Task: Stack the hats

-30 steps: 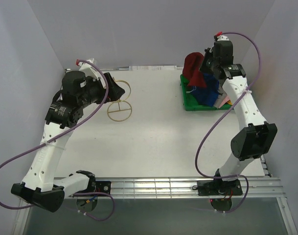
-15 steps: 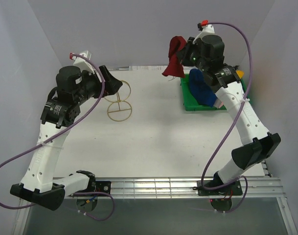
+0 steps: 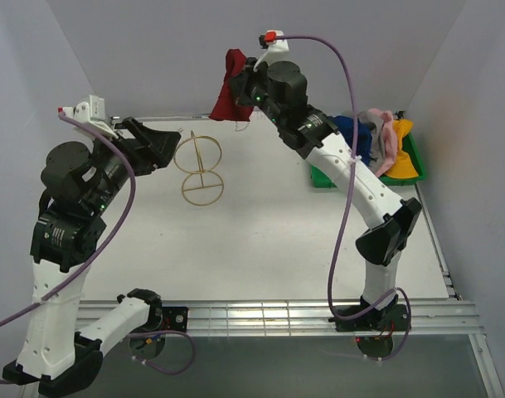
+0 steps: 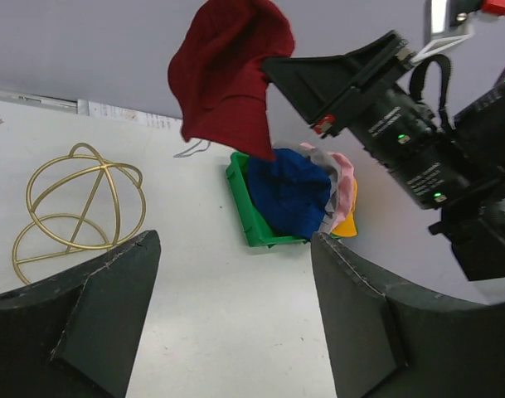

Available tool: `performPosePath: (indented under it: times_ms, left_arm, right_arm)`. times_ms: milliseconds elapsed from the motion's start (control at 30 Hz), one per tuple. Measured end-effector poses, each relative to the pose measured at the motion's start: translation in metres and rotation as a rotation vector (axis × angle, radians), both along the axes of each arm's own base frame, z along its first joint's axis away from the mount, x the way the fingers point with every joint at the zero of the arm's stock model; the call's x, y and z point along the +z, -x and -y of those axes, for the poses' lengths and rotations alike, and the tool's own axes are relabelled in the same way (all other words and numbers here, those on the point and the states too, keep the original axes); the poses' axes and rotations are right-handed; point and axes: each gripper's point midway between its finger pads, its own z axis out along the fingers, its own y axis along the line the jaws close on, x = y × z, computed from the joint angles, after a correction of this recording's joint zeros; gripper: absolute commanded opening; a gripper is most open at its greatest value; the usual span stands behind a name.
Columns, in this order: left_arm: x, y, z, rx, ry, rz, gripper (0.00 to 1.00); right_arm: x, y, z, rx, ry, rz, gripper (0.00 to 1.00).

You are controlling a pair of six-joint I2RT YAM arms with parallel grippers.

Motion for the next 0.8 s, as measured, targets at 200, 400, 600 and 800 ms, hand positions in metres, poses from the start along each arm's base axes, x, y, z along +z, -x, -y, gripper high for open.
performPosePath:
  times_ms: [200,400,600,800]
  left_arm:
    - [0.016,0.017,-0.009,0.024,0.041,0.053,0.83]
    - [0.016,0.016,-0.013,0.048,0.044,0.053,0.83]
    - [0.010,0.014,-0.016,0.069,0.038,0.041,0.83]
    - [-0.002,0.010,-0.017,0.081,0.029,0.016,0.83]
  right_arm:
    - [-0.004,0.015,-0.069,0.086,-0.014,0.049,0.08]
    - [-0.014,0.029,-0.098,0.120,0.008,0.083,0.08]
    - [-0.012,0.039,-0.110,0.145,0.010,0.104,0.08]
    - [-0.034,0.041,-0.118,0.161,0.046,0.086,0.08]
